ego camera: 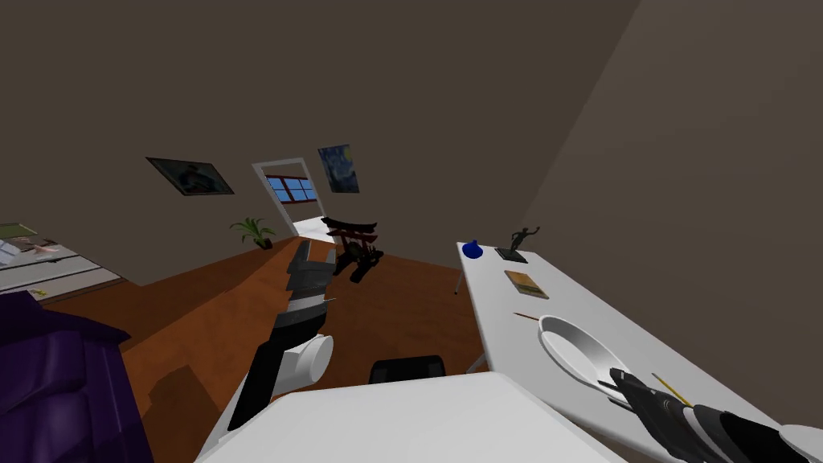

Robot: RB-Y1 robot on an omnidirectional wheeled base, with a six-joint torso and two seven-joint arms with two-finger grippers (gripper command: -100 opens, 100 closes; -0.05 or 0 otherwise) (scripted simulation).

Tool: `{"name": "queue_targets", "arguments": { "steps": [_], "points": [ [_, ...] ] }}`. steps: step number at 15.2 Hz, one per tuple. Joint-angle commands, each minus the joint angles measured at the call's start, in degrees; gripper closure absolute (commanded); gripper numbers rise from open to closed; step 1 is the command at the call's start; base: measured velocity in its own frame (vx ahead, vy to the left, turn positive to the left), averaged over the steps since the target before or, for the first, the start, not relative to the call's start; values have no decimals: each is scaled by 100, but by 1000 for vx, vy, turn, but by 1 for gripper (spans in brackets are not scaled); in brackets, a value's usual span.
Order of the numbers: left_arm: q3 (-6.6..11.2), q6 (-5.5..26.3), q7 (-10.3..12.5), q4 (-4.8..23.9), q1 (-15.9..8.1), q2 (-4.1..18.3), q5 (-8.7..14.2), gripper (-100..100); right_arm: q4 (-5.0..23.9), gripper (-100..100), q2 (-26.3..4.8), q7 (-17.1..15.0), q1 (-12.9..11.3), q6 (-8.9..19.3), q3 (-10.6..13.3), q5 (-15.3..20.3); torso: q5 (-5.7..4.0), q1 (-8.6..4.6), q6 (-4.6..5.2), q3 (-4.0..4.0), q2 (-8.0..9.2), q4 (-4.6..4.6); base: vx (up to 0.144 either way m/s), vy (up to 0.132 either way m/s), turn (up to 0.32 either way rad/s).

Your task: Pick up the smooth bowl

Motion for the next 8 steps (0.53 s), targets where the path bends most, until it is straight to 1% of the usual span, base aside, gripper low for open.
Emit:
{"name": "queue_targets", "arguments": {
  "steps": [1,2,3,4,5,6,7,8],
  "points": [
    [0,0,0,0,0,0,0,0,-107,100,-67,222,194,77,44,-286,0,0,0,0,0,0,134,8,-130],
    [0,0,0,0,0,0,0,0,-107,100,-67,222,194,77,44,-326,1,3,0,-2,-3,-1,93,1,-77],
    [0,0,0,0,0,0,0,0,-232,100,-147,467,451,164,89,-514,2,2,-4,0,1,0,111,-1,-118],
    [0,0,0,0,0,0,0,0,-232,100,-147,505,463,164,89,-640,4,2,4,0,1,-1,131,-4,-126],
    [0,0,0,0,0,0,0,0,-232,100,-147,505,463,164,89,-677,4,2,2,-2,-3,-1,95,0,-56],
    [0,0,0,0,-1,0,0,0,-357,100,-227,741,712,252,135,-862,5,3,-3,-1,0,0,109,-8,-98],
    [0,0,0,0,0,0,0,0,-357,100,-227,787,731,252,135,-985,7,2,4,-1,0,-1,122,-14,-136],
    [0,0,0,0,0,0,0,0,-357,100,-227,787,731,252,135,-1028,8,1,6,-2,-1,-1,91,-6,-76]
  ]
}}
